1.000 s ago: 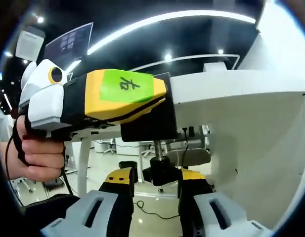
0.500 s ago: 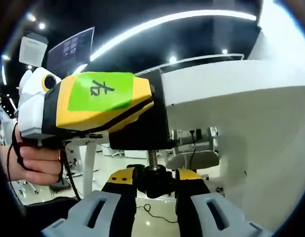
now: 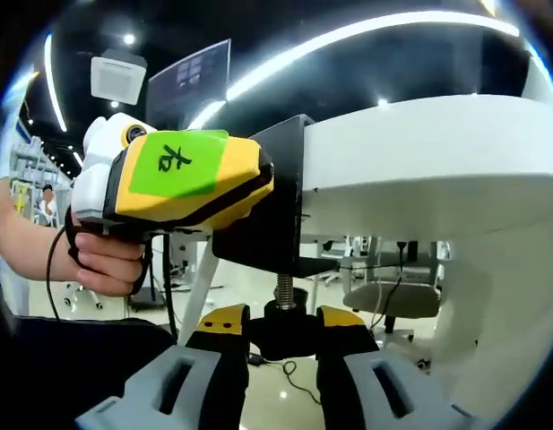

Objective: Clamp the fixed fixture on the desktop, loosen the retaining clip, secure it to the edge of the desk, and tighten the retaining clip.

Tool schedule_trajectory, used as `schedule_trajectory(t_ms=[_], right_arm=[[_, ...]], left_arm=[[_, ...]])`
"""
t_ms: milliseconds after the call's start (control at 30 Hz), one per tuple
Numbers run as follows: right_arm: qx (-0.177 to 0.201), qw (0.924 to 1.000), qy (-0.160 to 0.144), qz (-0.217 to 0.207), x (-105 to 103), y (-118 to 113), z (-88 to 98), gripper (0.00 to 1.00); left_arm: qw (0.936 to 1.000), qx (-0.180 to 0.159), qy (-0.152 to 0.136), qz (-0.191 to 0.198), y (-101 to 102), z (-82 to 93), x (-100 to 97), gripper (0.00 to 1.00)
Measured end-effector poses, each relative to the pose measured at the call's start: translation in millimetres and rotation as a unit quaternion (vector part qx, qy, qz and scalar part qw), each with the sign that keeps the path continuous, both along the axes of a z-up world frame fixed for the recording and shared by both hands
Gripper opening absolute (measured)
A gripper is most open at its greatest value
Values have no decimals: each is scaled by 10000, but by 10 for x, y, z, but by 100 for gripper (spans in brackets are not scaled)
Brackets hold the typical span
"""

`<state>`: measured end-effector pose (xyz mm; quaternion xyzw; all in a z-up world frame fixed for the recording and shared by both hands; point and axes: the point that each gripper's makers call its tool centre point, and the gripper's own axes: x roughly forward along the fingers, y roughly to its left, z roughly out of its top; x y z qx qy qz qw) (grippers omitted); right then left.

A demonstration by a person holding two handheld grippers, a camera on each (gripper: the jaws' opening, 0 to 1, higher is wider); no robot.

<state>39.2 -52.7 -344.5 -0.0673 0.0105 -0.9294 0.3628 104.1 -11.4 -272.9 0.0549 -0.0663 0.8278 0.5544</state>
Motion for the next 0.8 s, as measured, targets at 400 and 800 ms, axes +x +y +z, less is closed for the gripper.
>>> schedule_trajectory(t_ms=[400,800], right_arm=[[-1026,9858,-561,-1201,125,292,-73,33],[-777,9837,-291,-1595,83,129,31,36]], left_arm=[[10000,9,2,2,-6,-1,-7,1],[10000,-31,26,42,-6,-5,-4,1]])
